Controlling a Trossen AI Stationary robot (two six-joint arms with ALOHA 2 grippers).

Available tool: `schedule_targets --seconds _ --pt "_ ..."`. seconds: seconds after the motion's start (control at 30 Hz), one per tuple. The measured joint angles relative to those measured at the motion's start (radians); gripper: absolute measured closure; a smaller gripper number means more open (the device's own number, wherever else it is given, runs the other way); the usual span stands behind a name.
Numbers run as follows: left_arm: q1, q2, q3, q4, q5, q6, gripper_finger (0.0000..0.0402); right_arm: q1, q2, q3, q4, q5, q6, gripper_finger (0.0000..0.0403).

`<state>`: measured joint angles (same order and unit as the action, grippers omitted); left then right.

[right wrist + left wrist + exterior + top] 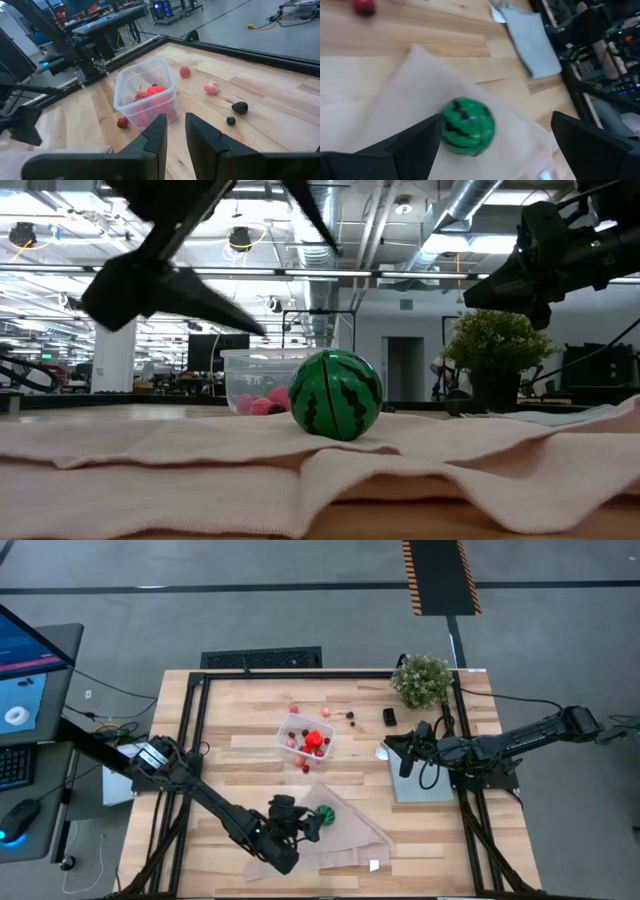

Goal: Pick and placing Produce into tupperware
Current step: Put the watermelon into the transparent bin

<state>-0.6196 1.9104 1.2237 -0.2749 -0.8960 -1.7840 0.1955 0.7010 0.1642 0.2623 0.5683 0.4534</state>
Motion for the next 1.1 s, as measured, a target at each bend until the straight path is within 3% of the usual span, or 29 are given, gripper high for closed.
schedule_targets --seconds 0.13,0.43,0.6,0.77,0.87,1.1 --pt "0.006 0.064 0.099 -0.073 -0.004 0.023 0.0039 0.000 0.000 0.000 -0.002 0.000 0.000 0.0310" --pt "0.048 0.266 0.551 -0.644 0.056 -0.073 0.0039 0.000 0.000 0.000 0.000 0.000 0.000 0.0310" --pt "0.076 0.393 0.726 -0.836 0.137 -0.142 0.0039 0.000 0.000 0.000 0.000 0.000 0.000 0.0310" --pt "0.091 0.451 0.821 -0.904 0.169 -0.149 0.0024 0.000 0.000 0.000 -0.001 0.000 0.000 0.0310" --pt "0.093 0.449 0.821 -0.911 0.189 -0.170 0.0006 0.000 0.000 0.000 0.000 0.000 0.000 0.0310" --pt "0.104 0.449 0.818 -0.940 0.230 -0.183 0.0003 0.000 0.000 0.000 0.000 0.000 0.000 0.0310"
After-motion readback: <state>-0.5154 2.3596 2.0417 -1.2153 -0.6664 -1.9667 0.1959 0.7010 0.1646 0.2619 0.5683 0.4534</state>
